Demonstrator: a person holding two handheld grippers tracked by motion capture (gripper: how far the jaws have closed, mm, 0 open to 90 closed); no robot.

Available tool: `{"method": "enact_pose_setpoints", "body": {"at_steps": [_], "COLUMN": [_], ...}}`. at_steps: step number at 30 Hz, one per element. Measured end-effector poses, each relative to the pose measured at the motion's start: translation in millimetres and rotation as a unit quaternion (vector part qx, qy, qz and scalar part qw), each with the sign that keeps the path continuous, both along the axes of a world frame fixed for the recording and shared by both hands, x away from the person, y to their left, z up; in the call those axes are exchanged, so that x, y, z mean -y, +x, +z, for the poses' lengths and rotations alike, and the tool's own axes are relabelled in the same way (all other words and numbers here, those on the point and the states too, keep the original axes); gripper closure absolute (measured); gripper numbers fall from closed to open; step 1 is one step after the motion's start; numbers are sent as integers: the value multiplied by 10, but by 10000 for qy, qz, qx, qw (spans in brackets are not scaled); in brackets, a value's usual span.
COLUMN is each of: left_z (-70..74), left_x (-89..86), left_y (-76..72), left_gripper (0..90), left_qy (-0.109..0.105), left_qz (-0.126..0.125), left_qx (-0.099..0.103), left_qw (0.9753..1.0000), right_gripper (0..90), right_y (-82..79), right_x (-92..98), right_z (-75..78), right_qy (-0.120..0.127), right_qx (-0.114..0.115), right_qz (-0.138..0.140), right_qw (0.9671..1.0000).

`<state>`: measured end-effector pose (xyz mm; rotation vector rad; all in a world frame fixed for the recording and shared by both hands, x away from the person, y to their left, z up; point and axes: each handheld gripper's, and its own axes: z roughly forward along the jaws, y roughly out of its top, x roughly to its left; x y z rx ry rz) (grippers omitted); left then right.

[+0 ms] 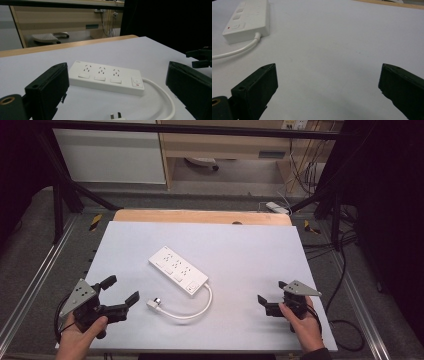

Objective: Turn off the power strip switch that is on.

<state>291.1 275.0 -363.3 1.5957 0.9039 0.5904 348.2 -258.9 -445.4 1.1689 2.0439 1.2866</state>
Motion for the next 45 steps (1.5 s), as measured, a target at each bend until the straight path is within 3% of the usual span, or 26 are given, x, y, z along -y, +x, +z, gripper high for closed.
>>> {"method": "enact_pose_setpoints", "body": {"at_steps": [16, 33, 45], "left_z": [133, 373, 556], "left_x": [200, 350, 425], "left_y": [106, 308, 553], "left_gripper": [44, 48, 46], "left_qy": [142, 161, 221], "left_qz": [-206, -222, -138], "left_qx": [-21, 55, 98], "left_qw": [9997, 9996, 9996], "right_gripper": [28, 30, 29], "right_y": [1, 3, 2], "right_x": [7, 2, 14], "right_z": [2, 4, 7], "right_qy": [11, 25, 73], "right_qx": [-4, -17, -12], "right_qz": [-27, -24, -33], "right_qw": [10000, 10000, 10000]}}
